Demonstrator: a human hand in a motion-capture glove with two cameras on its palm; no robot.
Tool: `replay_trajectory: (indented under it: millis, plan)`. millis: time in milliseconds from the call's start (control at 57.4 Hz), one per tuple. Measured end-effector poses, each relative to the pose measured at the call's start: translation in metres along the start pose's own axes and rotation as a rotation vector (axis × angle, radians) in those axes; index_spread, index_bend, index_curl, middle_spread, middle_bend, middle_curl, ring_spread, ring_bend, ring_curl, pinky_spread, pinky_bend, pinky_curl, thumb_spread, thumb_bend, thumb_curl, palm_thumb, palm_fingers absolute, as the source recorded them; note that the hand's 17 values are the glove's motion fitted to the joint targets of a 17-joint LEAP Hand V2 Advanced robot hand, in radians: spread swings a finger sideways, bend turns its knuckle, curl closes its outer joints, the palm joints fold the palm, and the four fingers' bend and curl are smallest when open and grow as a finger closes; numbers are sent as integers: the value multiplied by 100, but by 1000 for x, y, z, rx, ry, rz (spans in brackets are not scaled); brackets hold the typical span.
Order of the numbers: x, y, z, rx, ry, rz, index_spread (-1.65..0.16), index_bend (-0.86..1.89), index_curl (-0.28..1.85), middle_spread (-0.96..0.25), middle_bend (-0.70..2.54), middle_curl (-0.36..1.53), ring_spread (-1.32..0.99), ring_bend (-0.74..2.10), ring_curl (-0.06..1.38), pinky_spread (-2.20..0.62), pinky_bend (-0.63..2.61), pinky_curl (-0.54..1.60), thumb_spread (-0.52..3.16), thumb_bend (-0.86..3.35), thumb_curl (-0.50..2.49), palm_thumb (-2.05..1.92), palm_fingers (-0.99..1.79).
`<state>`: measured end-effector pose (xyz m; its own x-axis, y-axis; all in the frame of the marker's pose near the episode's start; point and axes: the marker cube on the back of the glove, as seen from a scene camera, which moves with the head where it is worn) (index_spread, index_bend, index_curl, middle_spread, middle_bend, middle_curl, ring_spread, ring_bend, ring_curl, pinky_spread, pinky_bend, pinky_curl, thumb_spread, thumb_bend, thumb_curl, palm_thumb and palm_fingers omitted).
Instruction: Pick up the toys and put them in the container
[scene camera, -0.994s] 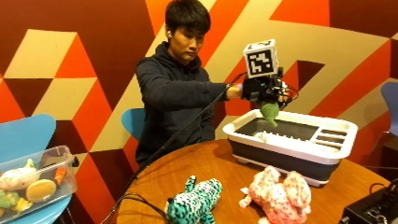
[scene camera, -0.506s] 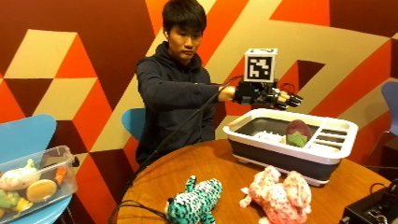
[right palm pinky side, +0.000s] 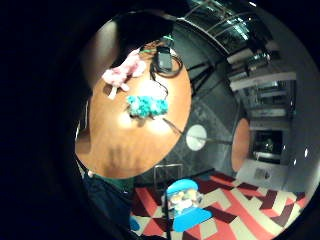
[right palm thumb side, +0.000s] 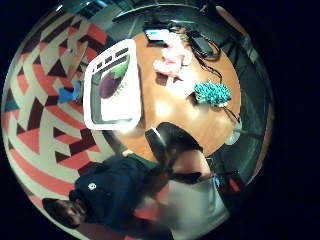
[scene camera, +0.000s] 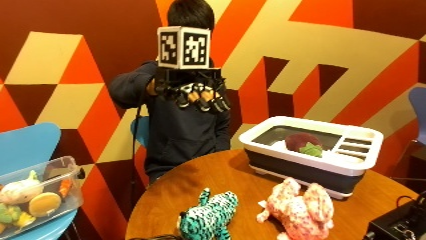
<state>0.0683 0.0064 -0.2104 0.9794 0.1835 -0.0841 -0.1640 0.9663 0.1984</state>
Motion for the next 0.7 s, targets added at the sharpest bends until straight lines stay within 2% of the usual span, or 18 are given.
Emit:
replay_trajectory:
  millis: [157, 279, 558, 697]
  plan:
    - [44, -16, 52, -61, -101, 83, -29, 17, 47, -7, 19, 38, -5, 18, 26, 5, 44, 35, 118, -2, 38, 4, -4]
    - [59, -42, 99, -79, -133, 55, -29, 16, 45, -7, 19, 38, -5, 19, 26, 5, 45, 36, 118, -2, 37, 5, -5]
    - [42, -74, 208, -195, -249, 52, -29, 16, 41, -7, 17, 36, -5, 17, 26, 5, 48, 37, 117, -3, 34, 3, -9]
    - [42, -79, 231, -150, -196, 66, -31, 21, 41, -10, 18, 36, -4, 15, 25, 5, 48, 37, 113, -3, 33, 0, -5]
